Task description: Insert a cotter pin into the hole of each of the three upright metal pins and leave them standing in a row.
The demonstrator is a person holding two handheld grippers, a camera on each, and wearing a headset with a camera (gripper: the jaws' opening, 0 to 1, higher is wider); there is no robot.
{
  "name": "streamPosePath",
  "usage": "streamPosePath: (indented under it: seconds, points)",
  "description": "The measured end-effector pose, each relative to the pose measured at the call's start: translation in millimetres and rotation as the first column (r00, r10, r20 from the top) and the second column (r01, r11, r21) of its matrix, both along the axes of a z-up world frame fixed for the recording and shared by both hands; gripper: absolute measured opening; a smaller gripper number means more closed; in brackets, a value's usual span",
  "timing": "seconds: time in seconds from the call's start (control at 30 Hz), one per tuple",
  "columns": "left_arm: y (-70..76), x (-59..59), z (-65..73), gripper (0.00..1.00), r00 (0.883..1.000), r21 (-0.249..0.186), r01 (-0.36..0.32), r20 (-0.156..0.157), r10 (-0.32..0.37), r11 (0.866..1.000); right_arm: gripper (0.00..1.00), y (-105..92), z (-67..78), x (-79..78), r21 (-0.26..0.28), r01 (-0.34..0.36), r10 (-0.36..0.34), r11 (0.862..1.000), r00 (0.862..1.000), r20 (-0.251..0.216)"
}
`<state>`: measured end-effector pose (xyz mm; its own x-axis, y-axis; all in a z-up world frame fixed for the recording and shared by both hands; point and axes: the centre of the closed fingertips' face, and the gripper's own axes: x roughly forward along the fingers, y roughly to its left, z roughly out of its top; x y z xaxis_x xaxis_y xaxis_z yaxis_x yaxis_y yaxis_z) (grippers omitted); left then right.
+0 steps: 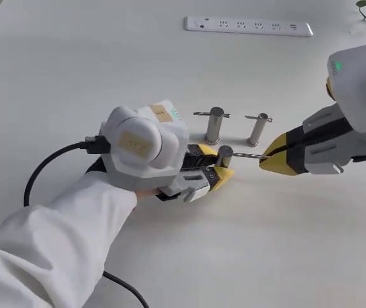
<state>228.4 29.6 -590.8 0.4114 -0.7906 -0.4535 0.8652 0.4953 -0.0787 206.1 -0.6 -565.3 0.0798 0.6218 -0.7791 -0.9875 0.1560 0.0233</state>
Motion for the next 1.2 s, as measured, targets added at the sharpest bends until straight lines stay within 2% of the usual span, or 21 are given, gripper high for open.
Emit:
streamPosePath:
  seconds: [0.3, 0.47, 0.8, 1.0, 1.2]
  points:
    - [0.0, 0.3, 0.1, 0.12, 1.0, 0.001, 0.018, 0.022, -0.018, 1.0, 0.0, 1.5, 1.6, -2.8, -0.002, -0.019, 0.019, 1.0, 1.0, 0.004]
    - [0.4, 1.0, -0.3, 0.12, 1.0, -0.013, 0.019, 0.014, -0.018, 1.0, 0.0, 3.9, -0.7, -0.7, 0.001, -0.024, 0.024, 1.0, 1.0, -0.008]
    - [0.5, 1.7, -1.7, 0.12, 0.999, 0.0, 0.035, 0.018, -0.035, 0.999, 0.0, 13.6, -5.9, -0.9, -0.009, -0.046, 0.046, 0.999, 0.999, -0.011]
    - [0.9, 2.0, -2.6, 0.12, 1.0, -0.006, 0.027, 0.015, -0.027, 1.0, 0.0, 22.7, -7.8, 1.4, 0.002, -0.033, 0.033, 0.999, 0.999, -0.021]
    - [0.9, 1.9, -3.3, 0.12, 0.999, 0.001, 0.034, 0.01, -0.034, 0.999, 0.0, 33.5, -7.8, 2.5, 0.005, -0.044, 0.044, 0.999, 0.999, -0.004]
